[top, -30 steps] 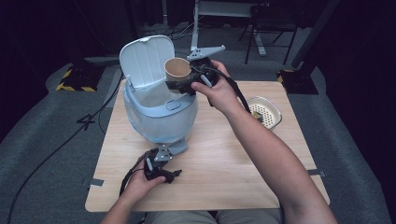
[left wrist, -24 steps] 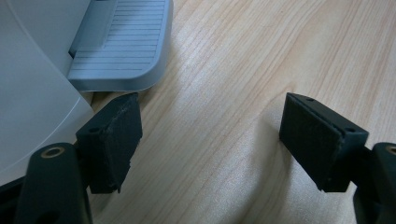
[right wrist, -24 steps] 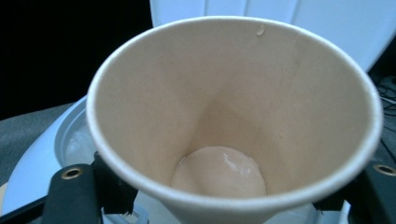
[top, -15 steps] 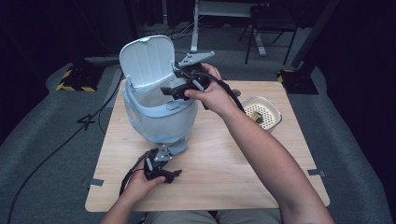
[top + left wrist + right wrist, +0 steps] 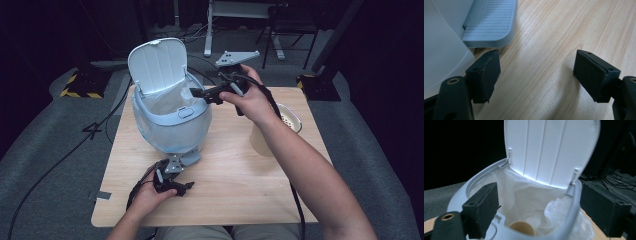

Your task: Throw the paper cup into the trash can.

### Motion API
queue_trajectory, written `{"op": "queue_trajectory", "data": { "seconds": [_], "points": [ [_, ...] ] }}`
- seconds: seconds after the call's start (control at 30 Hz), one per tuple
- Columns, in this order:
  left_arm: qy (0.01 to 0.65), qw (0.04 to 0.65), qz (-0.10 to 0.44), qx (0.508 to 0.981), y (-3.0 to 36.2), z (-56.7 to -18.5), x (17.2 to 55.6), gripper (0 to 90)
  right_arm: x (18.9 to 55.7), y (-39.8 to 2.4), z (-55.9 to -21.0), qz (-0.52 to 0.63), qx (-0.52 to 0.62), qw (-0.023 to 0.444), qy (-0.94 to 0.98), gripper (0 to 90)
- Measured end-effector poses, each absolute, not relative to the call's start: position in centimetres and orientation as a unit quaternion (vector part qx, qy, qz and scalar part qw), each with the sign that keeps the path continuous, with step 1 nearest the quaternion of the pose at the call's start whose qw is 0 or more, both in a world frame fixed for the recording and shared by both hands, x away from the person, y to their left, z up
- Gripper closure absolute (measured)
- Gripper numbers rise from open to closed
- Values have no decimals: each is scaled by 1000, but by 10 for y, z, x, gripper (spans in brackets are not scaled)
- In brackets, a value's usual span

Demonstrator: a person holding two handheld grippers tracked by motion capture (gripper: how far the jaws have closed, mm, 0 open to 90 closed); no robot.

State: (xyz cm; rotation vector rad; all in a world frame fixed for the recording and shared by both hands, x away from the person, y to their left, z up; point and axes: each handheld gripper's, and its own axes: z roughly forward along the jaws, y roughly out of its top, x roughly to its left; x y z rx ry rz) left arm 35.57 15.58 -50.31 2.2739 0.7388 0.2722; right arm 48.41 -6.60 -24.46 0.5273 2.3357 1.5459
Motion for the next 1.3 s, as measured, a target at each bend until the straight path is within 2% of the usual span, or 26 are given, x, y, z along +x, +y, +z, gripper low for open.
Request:
{"op": "queue_trajectory", "data": {
  "seconds": [0.43, 0.77, 1.23, 1.3],
  "points": [
    [292, 359, 107, 880, 158, -503, 355, 221, 459, -139, -238, 523, 189, 164, 815, 199],
    [305, 353, 112, 878, 156, -503, 355, 175, 434, -194, -252, 512, 206, 169, 817, 204],
    [311, 351, 115, 876, 160, -503, 352, 168, 410, -250, -295, 475, 244, 191, 823, 214],
    [312, 351, 116, 875, 160, -503, 352, 168, 407, -261, -309, 467, 257, 191, 824, 214]
  ]
}}
